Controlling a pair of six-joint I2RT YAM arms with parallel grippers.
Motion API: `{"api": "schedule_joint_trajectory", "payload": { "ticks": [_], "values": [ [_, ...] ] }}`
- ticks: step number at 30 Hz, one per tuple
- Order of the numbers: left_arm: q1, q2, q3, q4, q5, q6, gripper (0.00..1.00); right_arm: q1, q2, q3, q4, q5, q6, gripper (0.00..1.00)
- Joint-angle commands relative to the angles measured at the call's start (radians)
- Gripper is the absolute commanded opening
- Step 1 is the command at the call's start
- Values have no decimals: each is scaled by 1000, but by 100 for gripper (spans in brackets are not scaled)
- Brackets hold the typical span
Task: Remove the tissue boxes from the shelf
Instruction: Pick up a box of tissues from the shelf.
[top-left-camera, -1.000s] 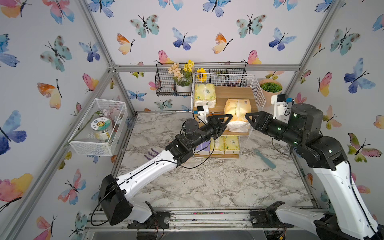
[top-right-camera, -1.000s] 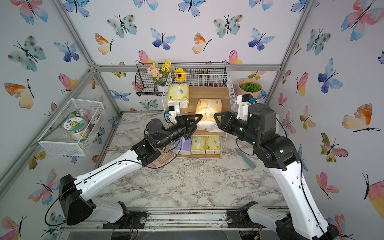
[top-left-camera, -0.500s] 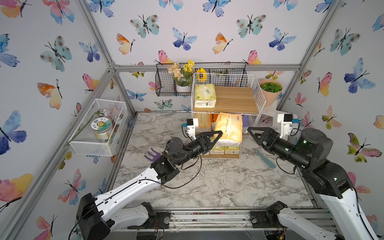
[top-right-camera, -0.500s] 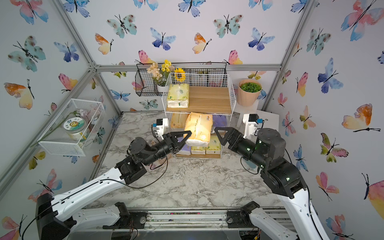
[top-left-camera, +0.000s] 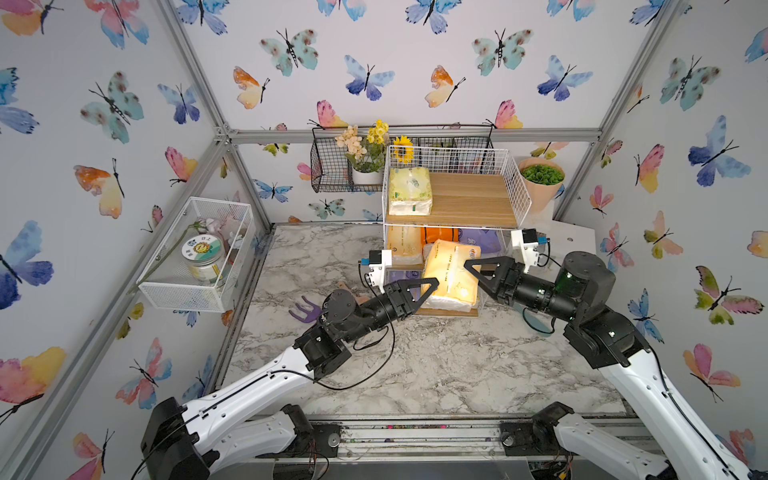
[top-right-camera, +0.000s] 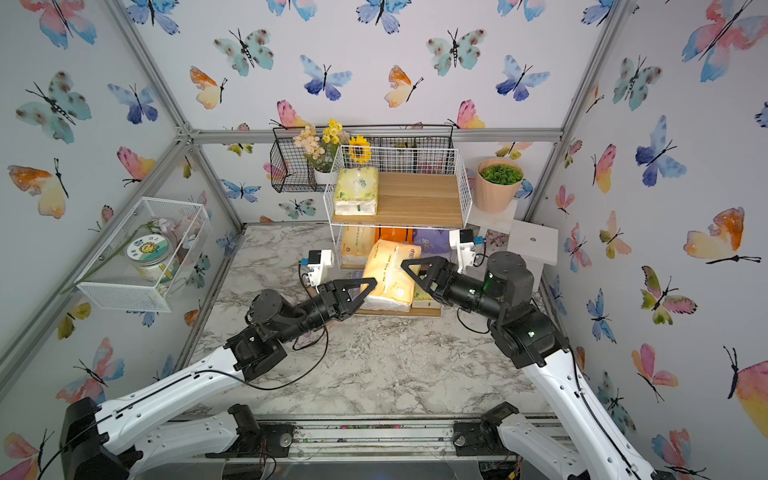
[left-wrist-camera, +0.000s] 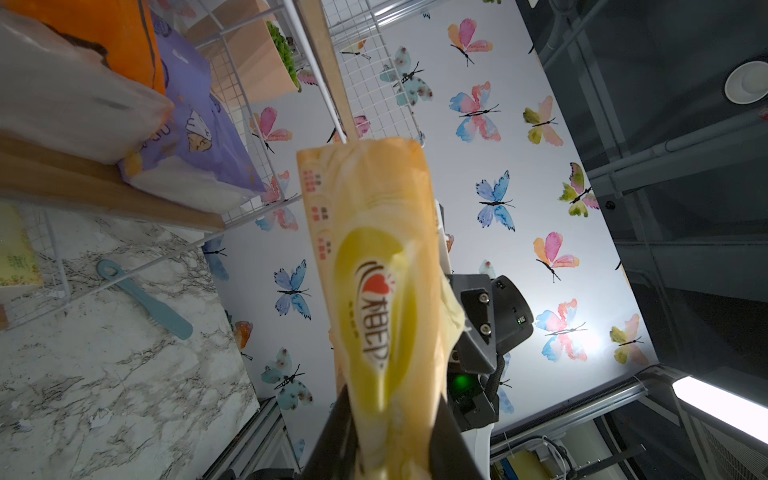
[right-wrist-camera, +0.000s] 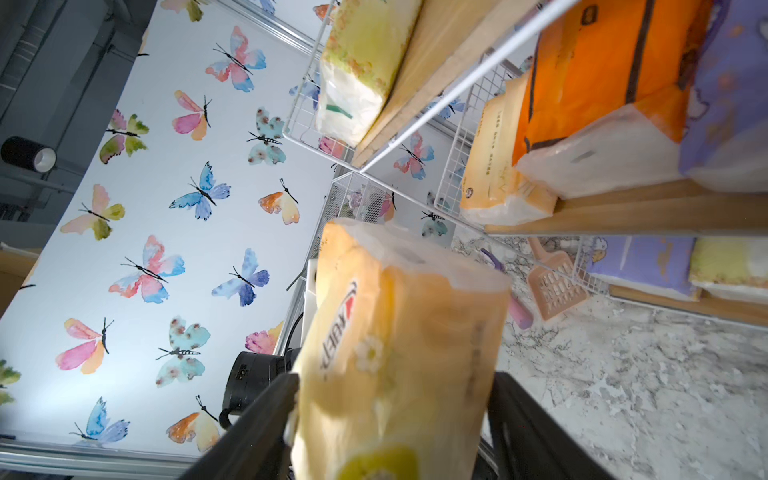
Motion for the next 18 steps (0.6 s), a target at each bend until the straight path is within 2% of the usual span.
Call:
{"api": "schedule_joint_trajectory", "payload": {
  "ticks": [1, 6, 9, 11, 13, 14, 16, 18],
  "values": [
    [-4, 1, -6, 113, 67, 3, 17, 4, -5, -23, 82, -67, 21, 64],
    [-3, 12, -17, 139, 107, -6, 19, 4, -18, -52, 107, -74, 38, 48],
    [-3, 8, -22, 115, 116, -5, 28, 4, -23, -62, 110, -77, 40, 38],
    [-3, -3, -28, 83, 102, 2, 44, 4, -29, -68, 112, -77, 41, 30],
    [-2, -24, -38, 41, 75, 10, 72, 4, -38, -78, 107, -70, 40, 26],
    [-1, -36, -44, 21, 57, 13, 82, 4, -43, -83, 100, -65, 37, 26],
    [-1, -69, -60, -51, -3, 20, 93, 4, -51, -90, 59, -41, 14, 25],
    [-1, -107, -74, -170, -99, 9, 98, 4, -55, -100, 12, -15, -16, 25]
  ]
}}
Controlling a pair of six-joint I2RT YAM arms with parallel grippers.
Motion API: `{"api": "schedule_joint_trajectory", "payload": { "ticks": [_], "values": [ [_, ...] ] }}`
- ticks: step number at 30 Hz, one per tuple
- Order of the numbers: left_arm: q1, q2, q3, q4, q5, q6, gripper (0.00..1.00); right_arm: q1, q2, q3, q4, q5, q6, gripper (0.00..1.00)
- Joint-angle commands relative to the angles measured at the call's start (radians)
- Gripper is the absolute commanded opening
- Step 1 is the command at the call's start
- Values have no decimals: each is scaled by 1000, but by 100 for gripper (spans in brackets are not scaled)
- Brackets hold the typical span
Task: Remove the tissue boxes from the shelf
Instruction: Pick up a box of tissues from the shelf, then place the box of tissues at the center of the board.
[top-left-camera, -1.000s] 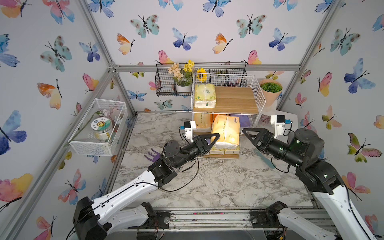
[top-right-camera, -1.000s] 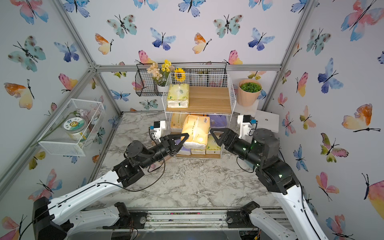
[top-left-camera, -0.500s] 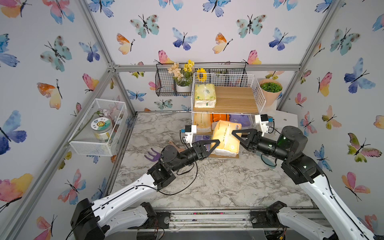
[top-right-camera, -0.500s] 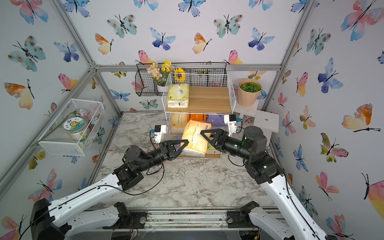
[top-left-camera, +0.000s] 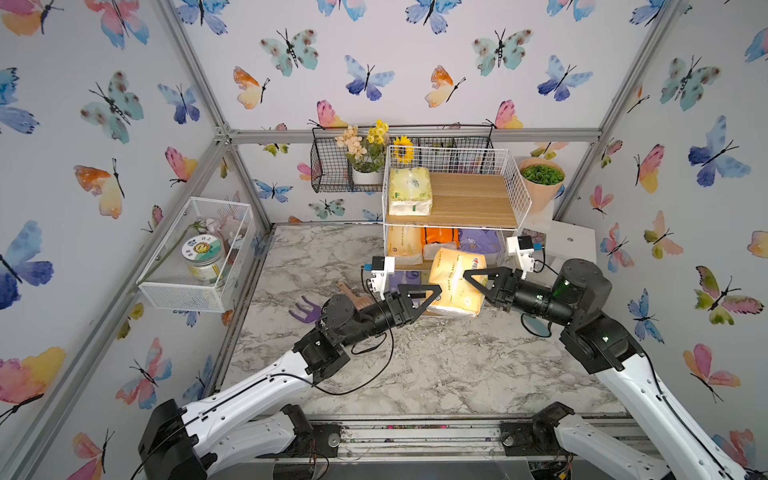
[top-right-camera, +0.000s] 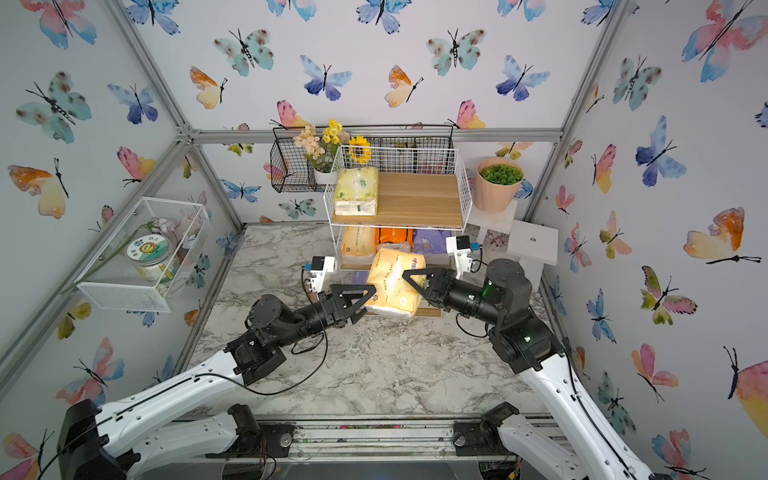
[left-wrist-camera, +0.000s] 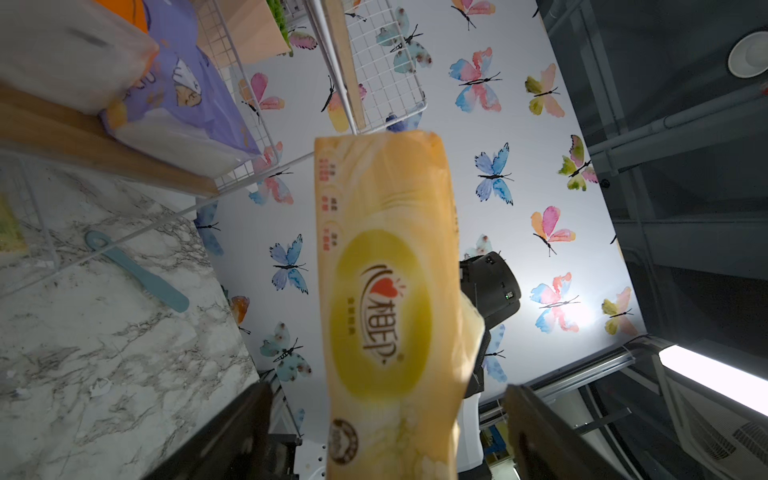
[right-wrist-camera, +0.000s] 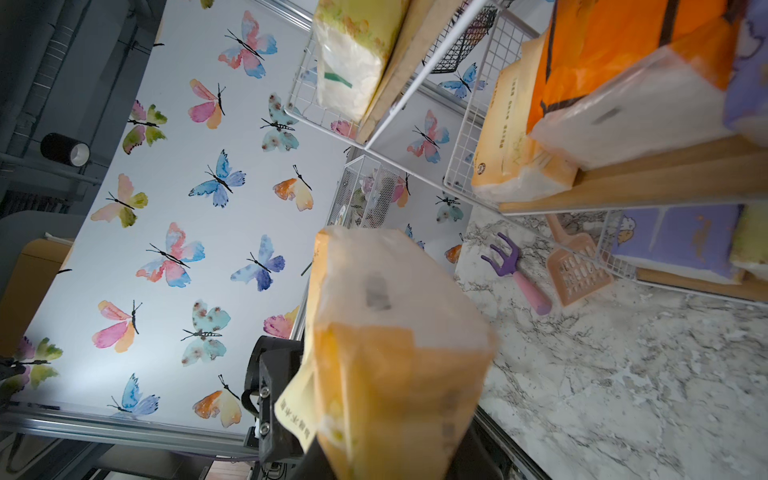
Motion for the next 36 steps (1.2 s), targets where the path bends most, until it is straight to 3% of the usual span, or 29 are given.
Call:
{"api": "schedule_joint_trajectory", "payload": {
  "ticks": [1, 9, 14, 19, 24, 30, 36],
  "values": [
    [-1, -80, -23, -205, -174, -1, 98, 4, -16, -18, -64, 38, -60, 25],
    [15, -221, -63, -669, -531, -101, 98, 18, -41, -98, -147, 83, -78, 20],
    [49, -281, -64, -900, -687, -157, 97, 156, -25, -165, -162, 210, -70, 18],
    [101, -346, -117, -961, -740, -148, 97, 364, 66, -271, 0, 342, -13, 19],
    [121, -397, -153, -1053, -802, -118, 97, 521, 253, -343, 224, 387, 51, 19],
    [128, -485, -225, -1160, -818, -195, 97, 538, 479, -316, 352, 314, 11, 19],
    [133, -552, -348, -1148, -724, -332, 95, 539, 664, -296, 475, 270, 30, 17]
  ]
}}
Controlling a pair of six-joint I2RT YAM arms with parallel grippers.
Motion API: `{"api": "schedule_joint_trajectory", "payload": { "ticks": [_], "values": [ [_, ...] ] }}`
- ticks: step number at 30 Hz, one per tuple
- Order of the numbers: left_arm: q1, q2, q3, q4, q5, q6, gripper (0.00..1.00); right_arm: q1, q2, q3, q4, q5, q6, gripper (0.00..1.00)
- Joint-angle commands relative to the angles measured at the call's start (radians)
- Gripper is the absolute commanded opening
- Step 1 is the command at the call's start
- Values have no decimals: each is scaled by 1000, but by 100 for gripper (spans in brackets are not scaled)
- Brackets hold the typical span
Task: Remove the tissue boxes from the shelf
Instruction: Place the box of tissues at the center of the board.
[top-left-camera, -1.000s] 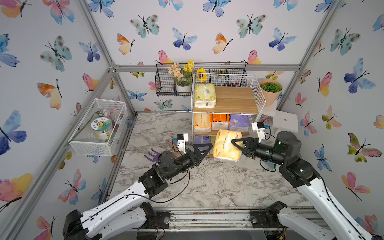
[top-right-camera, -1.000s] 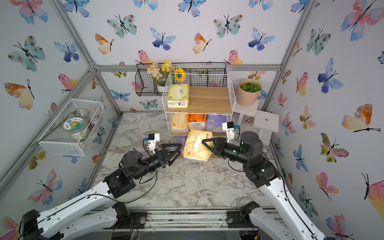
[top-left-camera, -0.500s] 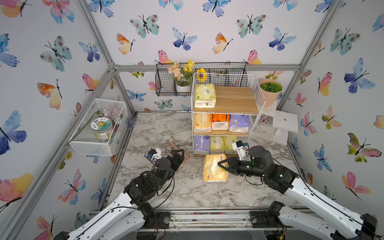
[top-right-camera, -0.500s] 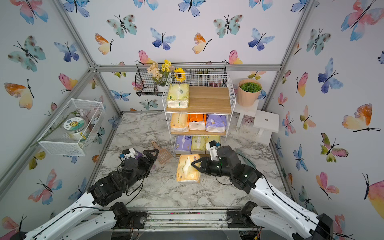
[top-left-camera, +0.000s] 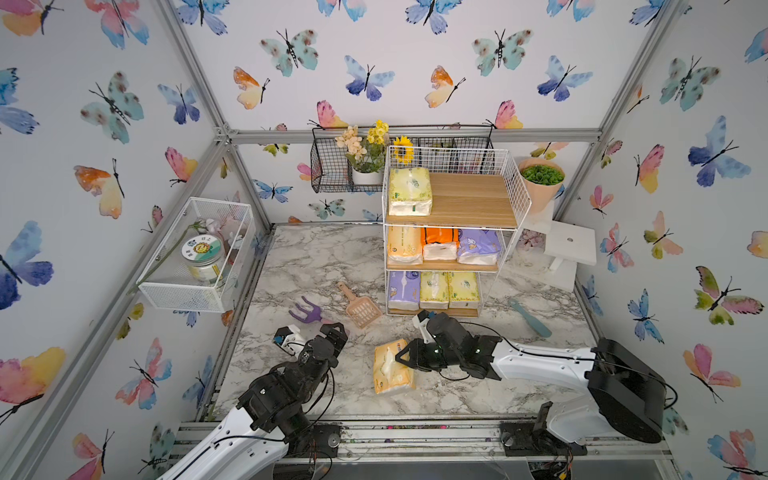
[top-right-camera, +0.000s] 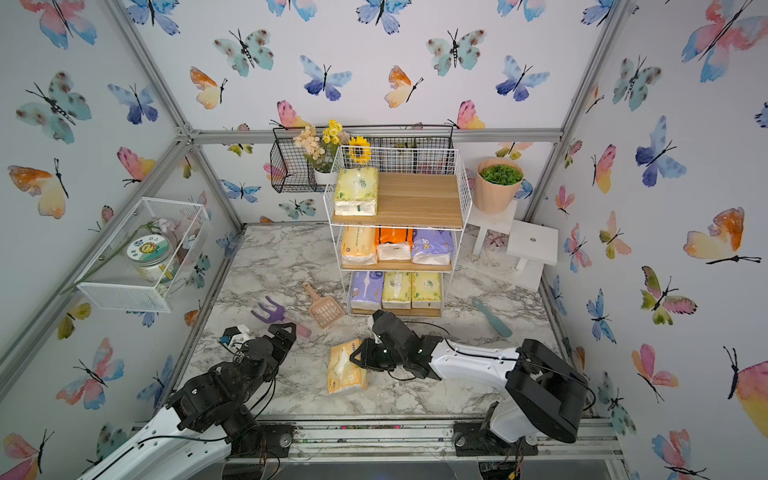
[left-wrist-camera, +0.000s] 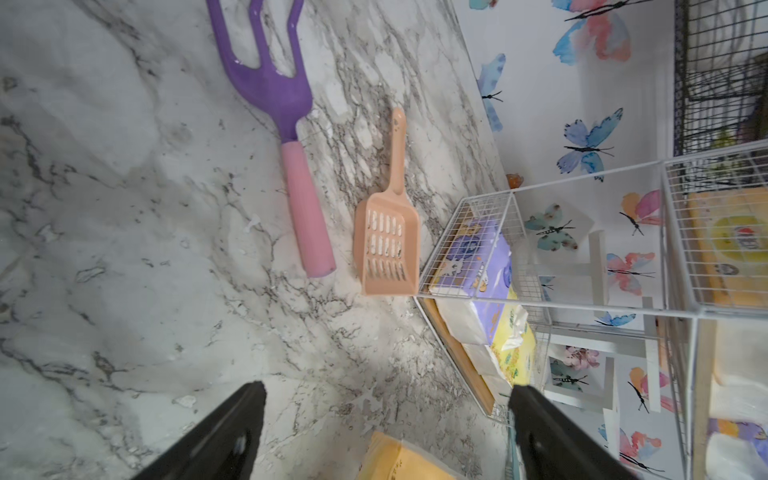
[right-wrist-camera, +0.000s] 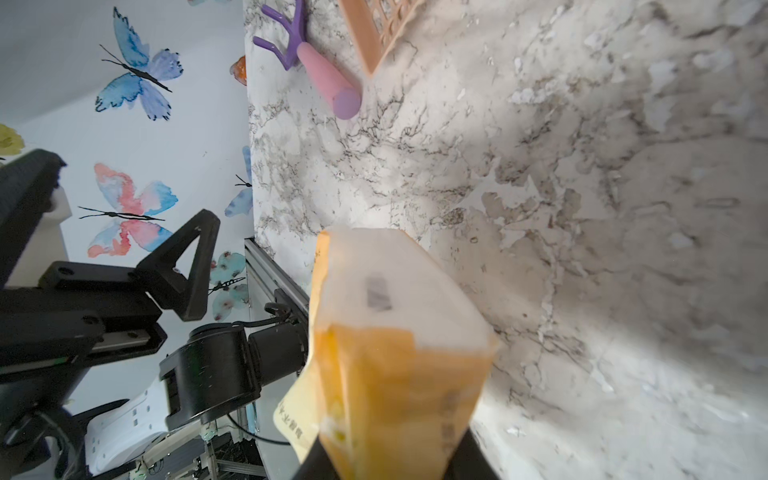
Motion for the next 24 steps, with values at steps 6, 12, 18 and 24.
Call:
{"api": "schedule_joint_trajectory", "payload": {
  "ticks": [6, 12, 18, 24],
  "values": [
    [7, -24, -96, -10, 81, -120, 94, 23, 191, 129, 133, -55, 16, 19],
    [7, -7, -99, -12, 73, -117, 94, 26, 307, 211, 48, -82, 7, 22],
    [7, 20, -99, 14, 66, -99, 94, 26, 285, 221, -110, -13, 2, 43],
    [9, 79, -89, 78, 71, -53, 94, 25, 165, 195, -266, 124, -18, 63]
  ]
}}
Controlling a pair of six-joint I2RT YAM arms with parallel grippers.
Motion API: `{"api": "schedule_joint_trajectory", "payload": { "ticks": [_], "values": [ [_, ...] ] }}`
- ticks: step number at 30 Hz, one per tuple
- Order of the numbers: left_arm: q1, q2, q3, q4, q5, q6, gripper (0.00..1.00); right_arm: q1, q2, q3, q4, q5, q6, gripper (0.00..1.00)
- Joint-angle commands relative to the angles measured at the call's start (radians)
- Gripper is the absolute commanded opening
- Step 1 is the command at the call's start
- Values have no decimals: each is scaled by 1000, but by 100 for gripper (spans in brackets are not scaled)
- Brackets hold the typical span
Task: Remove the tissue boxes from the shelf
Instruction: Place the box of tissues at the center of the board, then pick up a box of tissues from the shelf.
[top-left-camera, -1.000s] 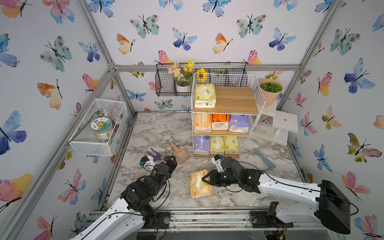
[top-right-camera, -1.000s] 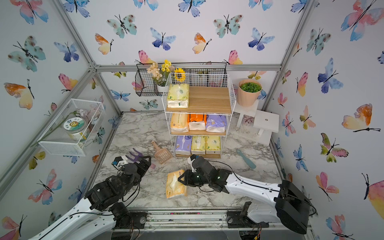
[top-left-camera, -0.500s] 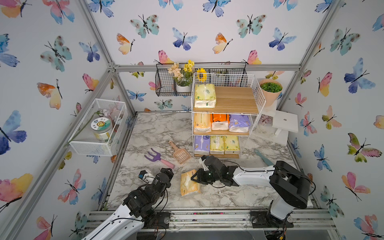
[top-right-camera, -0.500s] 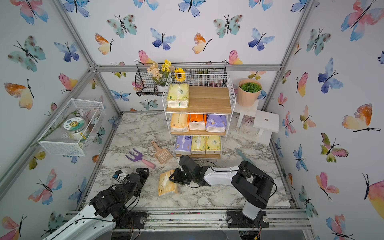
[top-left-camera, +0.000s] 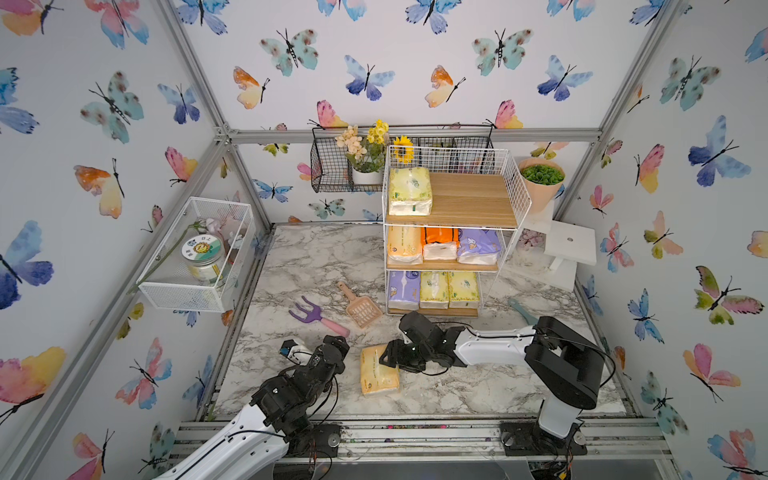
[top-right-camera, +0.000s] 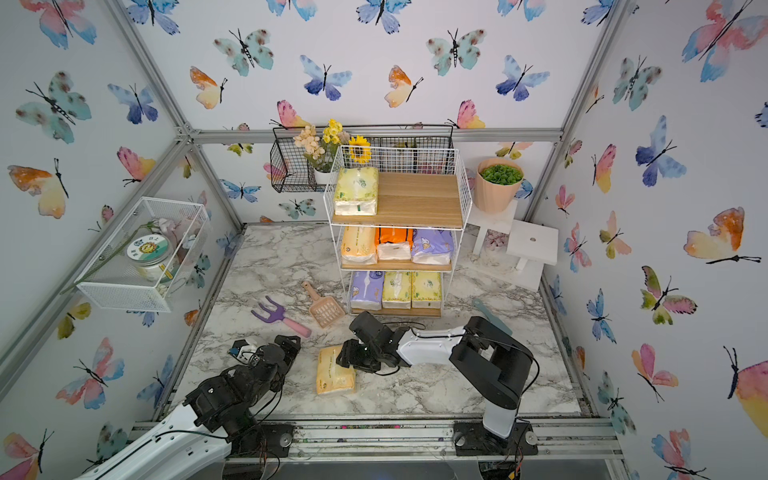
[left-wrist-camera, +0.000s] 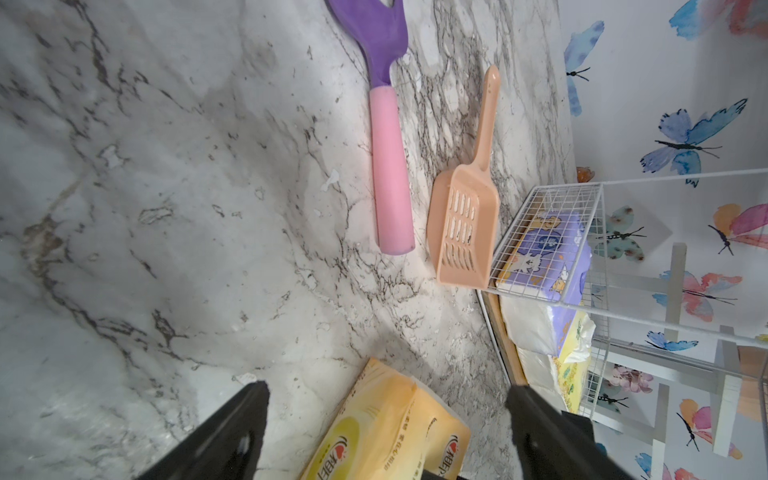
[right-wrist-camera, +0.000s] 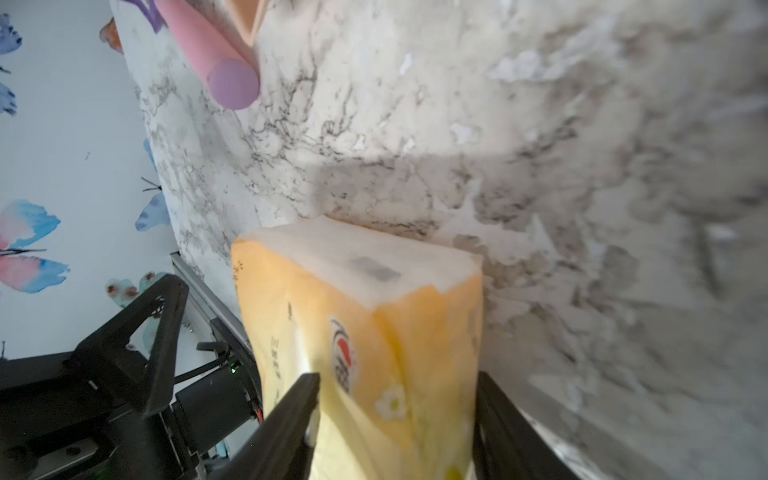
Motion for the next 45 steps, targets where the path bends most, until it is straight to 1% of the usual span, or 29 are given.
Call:
{"api": "schedule_joint_trajectory", "payload": {
  "ticks": [1, 4, 9, 12, 18, 20, 22, 25, 28, 30, 32, 34, 36, 39, 42, 45],
  "values": [
    [6, 39, 16, 50, 19, 55, 94, 6, -98, -23, -102, 92, -21, 63],
    [7, 71, 30, 73, 22, 91, 94, 6, -130, -59, -82, 47, -45, 61],
    [11, 82, 32, 86, 30, 112, 94, 7, -105, -54, -77, -54, -95, 54],
    [16, 69, 22, 85, 33, 112, 94, 12, -86, -46, -65, -83, -104, 50],
    [23, 53, 18, 83, 34, 112, 94, 19, -48, -42, 47, -203, -121, 46],
    [25, 52, 18, 83, 34, 113, 94, 20, -52, -37, 42, -205, -126, 46],
    [25, 51, 22, 83, 35, 113, 94, 20, -73, -23, -26, -150, -129, 46],
    [25, 51, 24, 83, 30, 115, 94, 20, -132, -3, -158, -28, -123, 54],
    [26, 51, 24, 88, 28, 115, 94, 20, -236, -5, -220, 64, -116, 58],
    [28, 50, 20, 122, 29, 142, 95, 20, -328, -5, -220, 111, -121, 59],
    [28, 56, 20, 166, 25, 181, 95, 20, -439, -7, -154, 138, -153, 60],
    [31, 63, 22, 191, 12, 197, 95, 20, -523, 15, -127, 177, -183, 59],
    [31, 68, 25, 216, 3, 213, 95, 19, -580, 67, -136, 226, -226, 59],
    [32, 65, 24, 249, -6, 235, 96, 20, -602, 196, -215, 321, -283, 58],
    [32, 51, 21, 265, -15, 243, 96, 20, -568, 382, -303, 416, -360, 57],
    [32, 33, 15, 272, -22, 242, 96, 19, -514, 560, -377, 557, -395, 56]
  ]
}}
